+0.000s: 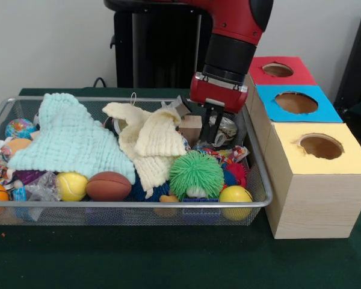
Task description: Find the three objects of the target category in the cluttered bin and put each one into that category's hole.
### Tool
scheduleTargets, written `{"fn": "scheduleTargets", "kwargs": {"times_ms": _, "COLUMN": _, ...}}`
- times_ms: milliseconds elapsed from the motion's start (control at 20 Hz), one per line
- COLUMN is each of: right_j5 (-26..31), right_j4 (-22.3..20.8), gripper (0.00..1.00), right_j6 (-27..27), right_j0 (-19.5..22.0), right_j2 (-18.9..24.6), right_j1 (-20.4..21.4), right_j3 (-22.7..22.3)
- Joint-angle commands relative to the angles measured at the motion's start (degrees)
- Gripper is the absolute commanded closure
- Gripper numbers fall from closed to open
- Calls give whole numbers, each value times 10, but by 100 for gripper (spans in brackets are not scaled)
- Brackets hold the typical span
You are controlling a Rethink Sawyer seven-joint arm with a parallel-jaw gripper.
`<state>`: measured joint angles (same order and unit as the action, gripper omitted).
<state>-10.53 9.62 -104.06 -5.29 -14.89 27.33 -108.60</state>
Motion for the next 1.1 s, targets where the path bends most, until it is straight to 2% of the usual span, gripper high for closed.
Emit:
{"fn": "scheduleTargets", "kwargs": {"times_ms": 50, "right_j5": 60, "right_j4": 14, "gripper": 100, "right_j6": -104, "right_j0": 43, "right_j2": 73, "right_j1": -25, "right_j3": 4}}
{"fn": "scheduleTargets", "kwargs": {"times_ms": 100, "right_j5": 67, "right_j4": 15, "gripper": 0, "right_j6": -103, "right_j0": 50, "right_j2": 81, "right_j1": -23, "right_j3": 1}}
{"fn": "scheduleTargets", "kwargs": {"times_ms": 600, "right_j5": 118, "right_j4": 23, "gripper": 0, "right_j6": -95, "right_j0": 59, "right_j2": 97, "right_j1": -29, "right_j3": 10}}
{"fn": "scheduleTargets", "kwargs": {"times_ms": 1100, "right_j5": 170, "right_j4": 22, "gripper": 0, "right_j6": -93, "right_j0": 75, "right_j2": 122, "right_j1": 1, "right_j3": -1}}
